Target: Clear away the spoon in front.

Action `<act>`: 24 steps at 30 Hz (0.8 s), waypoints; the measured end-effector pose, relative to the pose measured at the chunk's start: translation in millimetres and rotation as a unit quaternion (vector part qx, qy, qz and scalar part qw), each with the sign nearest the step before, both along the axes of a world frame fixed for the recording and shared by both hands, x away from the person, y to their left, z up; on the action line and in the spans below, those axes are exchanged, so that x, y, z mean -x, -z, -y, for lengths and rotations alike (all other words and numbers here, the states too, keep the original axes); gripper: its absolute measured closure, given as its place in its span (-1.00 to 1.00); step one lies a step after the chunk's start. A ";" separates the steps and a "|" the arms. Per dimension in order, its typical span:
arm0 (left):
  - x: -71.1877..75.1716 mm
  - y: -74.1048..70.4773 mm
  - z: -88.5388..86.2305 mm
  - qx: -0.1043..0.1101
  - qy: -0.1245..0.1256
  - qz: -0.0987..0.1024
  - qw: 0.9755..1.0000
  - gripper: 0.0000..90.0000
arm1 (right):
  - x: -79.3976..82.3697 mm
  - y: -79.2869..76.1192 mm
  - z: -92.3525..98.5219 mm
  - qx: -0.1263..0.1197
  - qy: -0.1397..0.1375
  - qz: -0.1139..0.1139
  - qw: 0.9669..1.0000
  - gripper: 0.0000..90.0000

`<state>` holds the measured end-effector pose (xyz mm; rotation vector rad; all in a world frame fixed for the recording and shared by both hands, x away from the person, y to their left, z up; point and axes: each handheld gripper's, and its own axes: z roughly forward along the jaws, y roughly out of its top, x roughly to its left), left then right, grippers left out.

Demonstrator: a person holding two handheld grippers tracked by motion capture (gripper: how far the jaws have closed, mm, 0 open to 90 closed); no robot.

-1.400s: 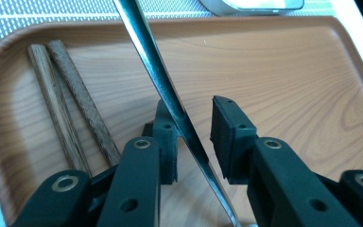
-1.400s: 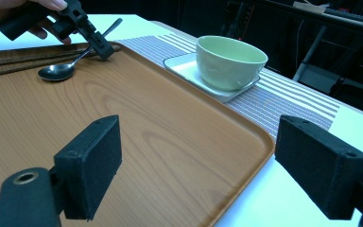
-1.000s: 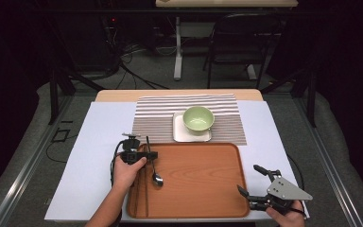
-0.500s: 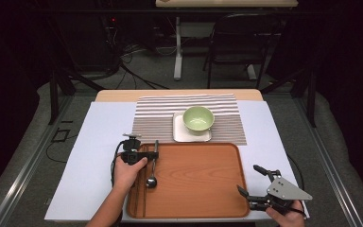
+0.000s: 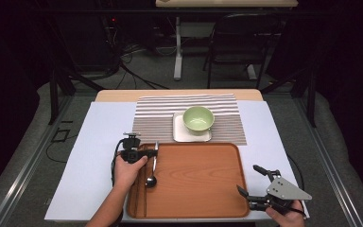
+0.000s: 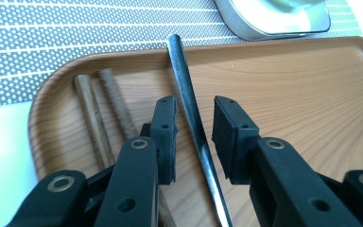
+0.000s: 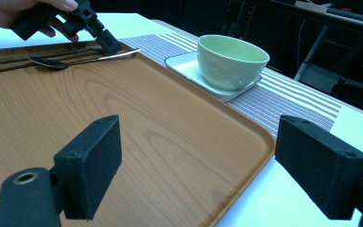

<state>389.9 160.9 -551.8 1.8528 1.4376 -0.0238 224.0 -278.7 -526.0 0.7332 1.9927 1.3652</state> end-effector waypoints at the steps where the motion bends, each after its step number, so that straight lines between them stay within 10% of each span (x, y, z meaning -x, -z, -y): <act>1: -0.7 0.4 0.9 0.001 0.000 0.001 1.000 0.57 | 0.0 0.0 0.0 0.000 0.000 0.000 1.000 -0.66; 24: 16.7 -4.8 4.0 -0.040 -0.023 -0.012 0.999 0.98 | -0.2 0.1 0.1 0.000 0.000 -0.001 1.000 -0.66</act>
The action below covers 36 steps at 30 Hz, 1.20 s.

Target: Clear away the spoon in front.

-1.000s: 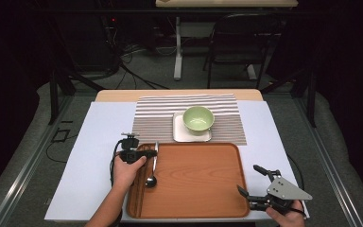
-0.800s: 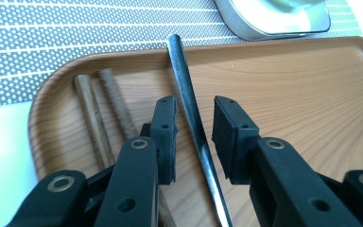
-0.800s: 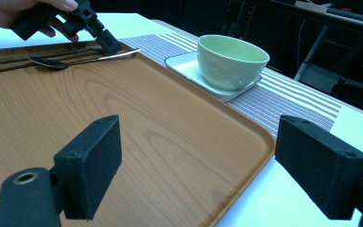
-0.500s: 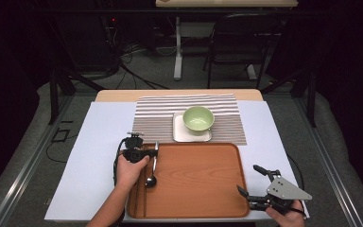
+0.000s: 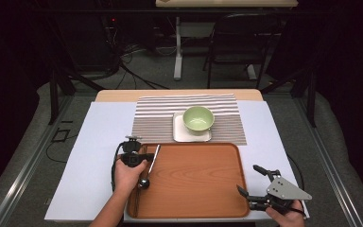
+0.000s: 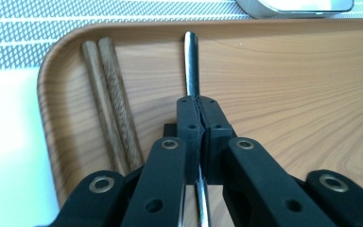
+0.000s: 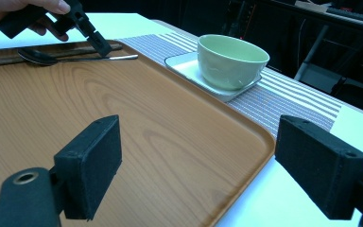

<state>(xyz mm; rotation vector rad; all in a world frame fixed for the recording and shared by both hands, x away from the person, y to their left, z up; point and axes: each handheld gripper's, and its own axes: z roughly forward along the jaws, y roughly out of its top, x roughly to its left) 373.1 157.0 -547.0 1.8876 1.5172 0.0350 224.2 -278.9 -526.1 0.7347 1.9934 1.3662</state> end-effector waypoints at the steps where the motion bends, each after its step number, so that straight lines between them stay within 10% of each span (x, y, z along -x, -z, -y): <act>1: 0.9 -0.2 -0.6 -0.001 0.000 -0.001 1.000 0.99 | 0.0 0.0 -0.1 0.000 0.000 0.000 1.000 -0.66; 36: 10.6 -35.1 10.5 0.035 0.013 0.054 0.998 0.36 | 0.4 0.0 0.1 0.000 0.001 0.000 1.000 -0.66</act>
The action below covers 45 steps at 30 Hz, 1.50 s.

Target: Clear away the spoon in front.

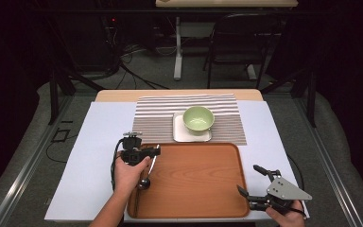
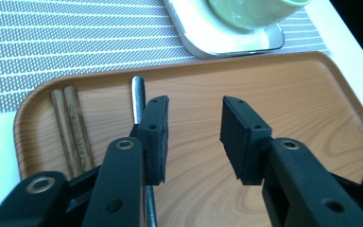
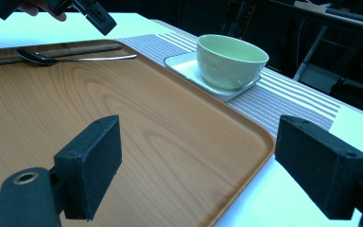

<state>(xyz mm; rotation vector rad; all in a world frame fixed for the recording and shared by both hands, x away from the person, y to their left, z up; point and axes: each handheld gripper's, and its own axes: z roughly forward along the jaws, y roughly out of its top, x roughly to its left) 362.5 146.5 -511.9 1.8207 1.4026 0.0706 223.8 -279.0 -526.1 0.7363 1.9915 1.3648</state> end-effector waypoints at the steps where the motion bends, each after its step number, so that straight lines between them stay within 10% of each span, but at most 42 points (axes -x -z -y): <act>1: 0.0 -1.5 1.0 -0.001 -0.001 0.005 1.000 0.33 | 0.0 -0.1 0.2 0.000 0.000 0.001 1.000 -0.66; 12: 0.7 -8.7 9.7 -0.037 -0.016 0.034 0.999 -0.14 | 0.1 -0.1 0.2 0.001 0.001 0.001 1.000 -0.66; 45: -16.5 -37.2 30.5 -0.039 -0.005 0.050 0.998 -0.14 | -0.6 -0.1 0.5 0.001 0.001 0.001 1.000 -0.66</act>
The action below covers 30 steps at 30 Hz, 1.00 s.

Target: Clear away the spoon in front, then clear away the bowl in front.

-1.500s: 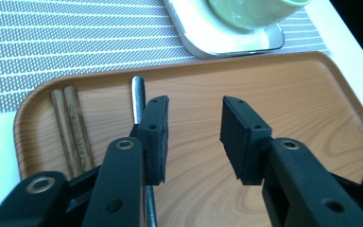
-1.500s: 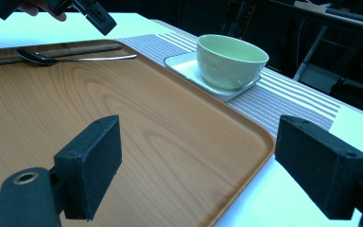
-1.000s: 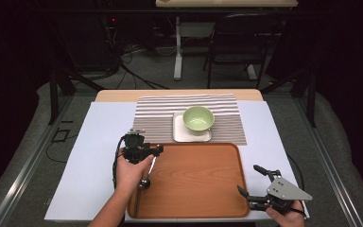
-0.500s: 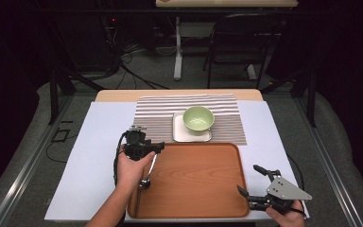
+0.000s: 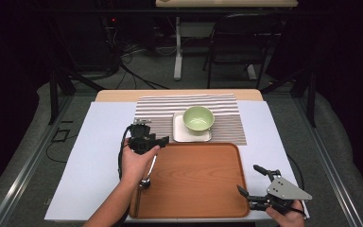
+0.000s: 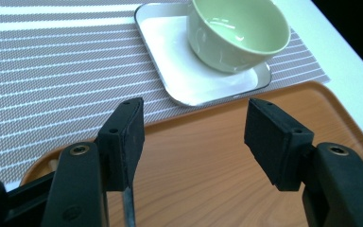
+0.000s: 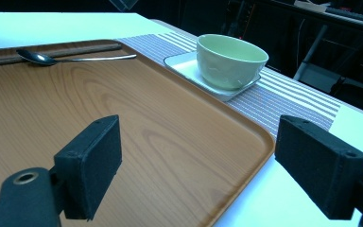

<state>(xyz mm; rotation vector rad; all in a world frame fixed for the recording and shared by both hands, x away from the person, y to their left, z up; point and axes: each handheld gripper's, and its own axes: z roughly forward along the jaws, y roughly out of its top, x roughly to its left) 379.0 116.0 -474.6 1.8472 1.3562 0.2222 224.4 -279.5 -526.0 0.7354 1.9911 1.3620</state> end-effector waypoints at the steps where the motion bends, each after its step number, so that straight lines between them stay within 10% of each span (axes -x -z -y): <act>1: -0.8 -0.8 0.6 0.000 0.001 0.000 1.000 -0.14 | 0.0 0.0 0.0 0.000 0.000 0.000 1.000 -0.66; 30: -35.5 -14.5 31.3 0.012 0.002 0.010 1.000 -0.15 | 0.5 -0.1 0.1 0.000 0.000 0.000 1.000 -0.66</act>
